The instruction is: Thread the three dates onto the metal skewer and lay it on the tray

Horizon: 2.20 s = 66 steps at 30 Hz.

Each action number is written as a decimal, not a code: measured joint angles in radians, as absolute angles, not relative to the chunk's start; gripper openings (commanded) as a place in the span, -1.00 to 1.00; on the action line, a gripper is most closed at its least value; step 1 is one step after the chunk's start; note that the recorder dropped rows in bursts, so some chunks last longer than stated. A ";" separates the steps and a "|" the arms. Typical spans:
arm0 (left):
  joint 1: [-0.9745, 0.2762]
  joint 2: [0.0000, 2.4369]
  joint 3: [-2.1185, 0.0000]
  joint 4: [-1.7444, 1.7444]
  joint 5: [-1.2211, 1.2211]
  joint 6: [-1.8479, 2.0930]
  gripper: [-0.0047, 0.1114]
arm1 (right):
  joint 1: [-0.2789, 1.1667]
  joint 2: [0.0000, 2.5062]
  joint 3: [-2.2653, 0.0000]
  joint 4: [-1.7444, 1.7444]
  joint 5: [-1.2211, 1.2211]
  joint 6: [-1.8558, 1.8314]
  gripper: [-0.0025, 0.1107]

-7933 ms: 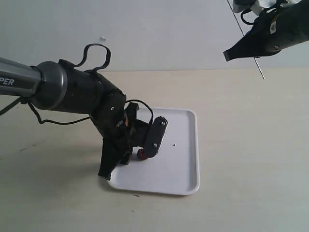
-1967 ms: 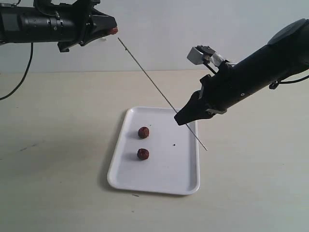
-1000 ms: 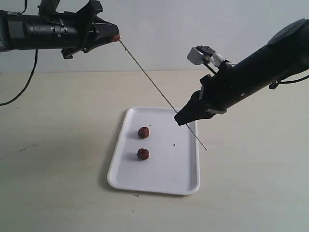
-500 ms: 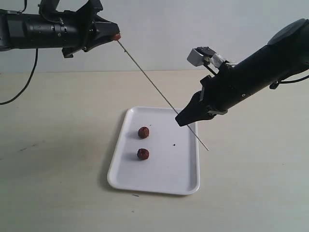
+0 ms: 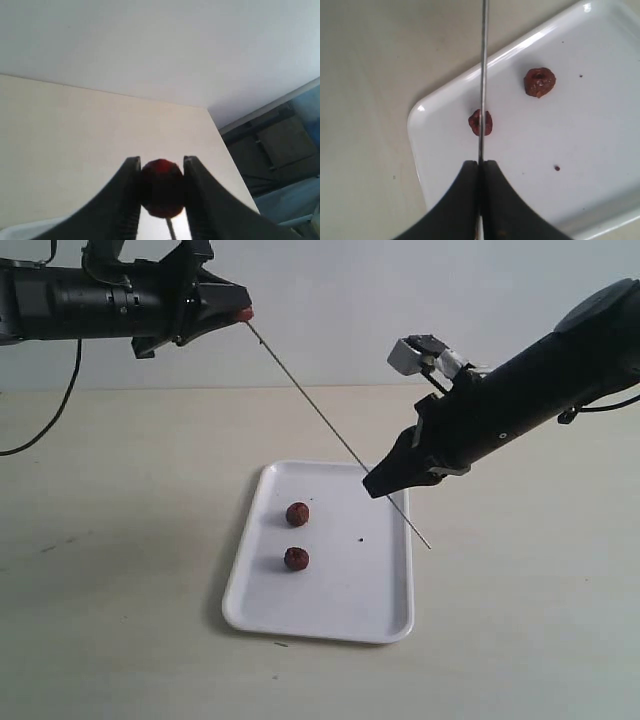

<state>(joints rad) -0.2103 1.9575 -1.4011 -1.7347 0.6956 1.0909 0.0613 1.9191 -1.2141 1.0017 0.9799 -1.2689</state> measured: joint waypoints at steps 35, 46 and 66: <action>-0.273 1.957 -1.402 -1.739 0.683 1.116 -0.41 | 0.061 1.919 -1.214 1.192 0.969 -1.315 -0.96; -0.273 1.957 -1.402 -1.727 0.716 1.118 -0.41 | 0.061 1.919 -1.214 1.399 0.967 -1.410 -0.96; -0.338 1.957 -1.402 -1.716 0.768 1.179 -0.41 | 0.061 1.919 -1.214 1.525 0.967 -1.530 -0.96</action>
<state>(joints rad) -0.3385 1.9575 -1.4021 -1.7165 0.7681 1.1787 0.0613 1.9191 -1.2141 1.5248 0.9670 -1.5303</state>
